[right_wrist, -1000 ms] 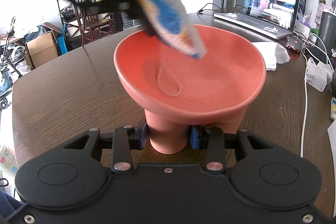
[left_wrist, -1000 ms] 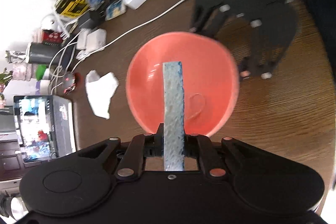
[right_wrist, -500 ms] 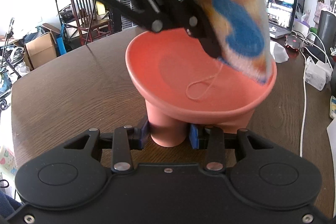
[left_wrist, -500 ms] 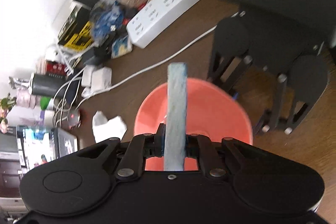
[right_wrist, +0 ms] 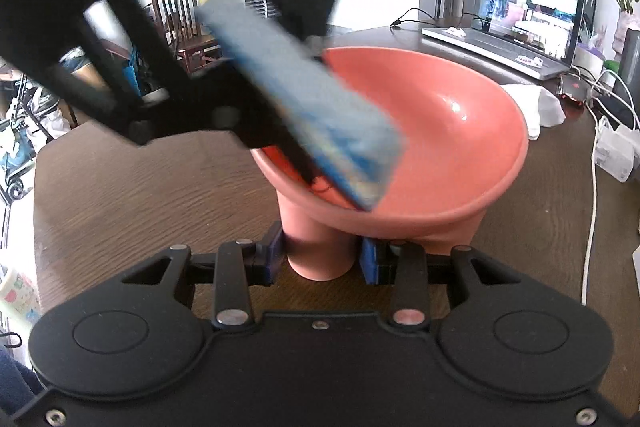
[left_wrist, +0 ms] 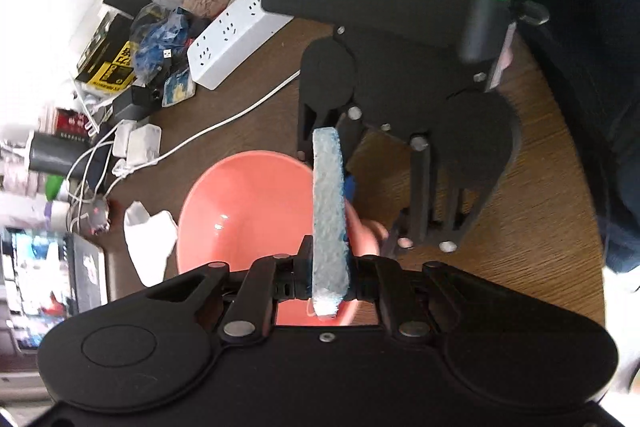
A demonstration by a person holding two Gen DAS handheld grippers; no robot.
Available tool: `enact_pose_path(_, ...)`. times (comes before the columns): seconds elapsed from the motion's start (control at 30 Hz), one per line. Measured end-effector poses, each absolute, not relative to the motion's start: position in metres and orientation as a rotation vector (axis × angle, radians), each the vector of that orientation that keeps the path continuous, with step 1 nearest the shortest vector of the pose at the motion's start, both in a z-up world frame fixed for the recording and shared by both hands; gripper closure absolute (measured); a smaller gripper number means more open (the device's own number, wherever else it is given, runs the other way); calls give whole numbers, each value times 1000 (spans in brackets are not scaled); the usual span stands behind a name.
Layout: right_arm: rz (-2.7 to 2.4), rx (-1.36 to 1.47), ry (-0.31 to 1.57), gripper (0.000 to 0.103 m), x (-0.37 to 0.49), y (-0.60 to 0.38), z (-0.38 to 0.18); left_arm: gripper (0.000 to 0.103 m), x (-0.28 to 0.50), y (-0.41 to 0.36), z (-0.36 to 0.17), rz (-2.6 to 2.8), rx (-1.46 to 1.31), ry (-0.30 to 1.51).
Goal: Clean bowl
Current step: 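Rub the sponge edge along the bowl's inner wall with the left gripper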
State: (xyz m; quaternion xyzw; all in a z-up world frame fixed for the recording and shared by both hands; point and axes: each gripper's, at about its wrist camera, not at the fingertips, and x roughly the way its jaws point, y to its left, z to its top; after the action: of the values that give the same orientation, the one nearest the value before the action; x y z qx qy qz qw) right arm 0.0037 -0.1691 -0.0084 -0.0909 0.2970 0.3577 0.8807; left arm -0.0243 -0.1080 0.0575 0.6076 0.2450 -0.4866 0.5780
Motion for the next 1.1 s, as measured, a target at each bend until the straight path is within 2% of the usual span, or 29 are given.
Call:
enact_pose_path(0.2, 706, -184, 618, 57, 4, -162, -9, 92, -17, -109, 61, -1131, 1322, 589)
enact_pose_path(0.27, 660, -186, 621, 50, 1, -158, -10, 92, -16, -111, 62, -1132, 1313, 588)
enact_pose_path(0.3, 634, -179, 626, 43, -2, -157, -11, 92, -16, -111, 62, -1133, 1309, 589)
enact_pose_path(0.33, 616, -175, 629, 42, -1, -155, -11, 91, -15, -111, 62, -1133, 1309, 588)
enact_pose_path(0.37, 605, -171, 629, 42, -1, -153, -11, 91, -15, -111, 62, -1132, 1313, 588)
enact_pose_path(0.43, 605, -167, 624, 60, -2, -152, -11, 91, -16, -109, 66, -1137, 1319, 585)
enact_pose_path(0.9, 830, -253, 595, 61, -20, -165, -13, 91, -2, -78, 117, -971, 1354, 489)
enact_pose_path(1.1, 838, -250, 596, 61, -19, -166, -12, 90, 5, -64, 120, -929, 1310, 481)
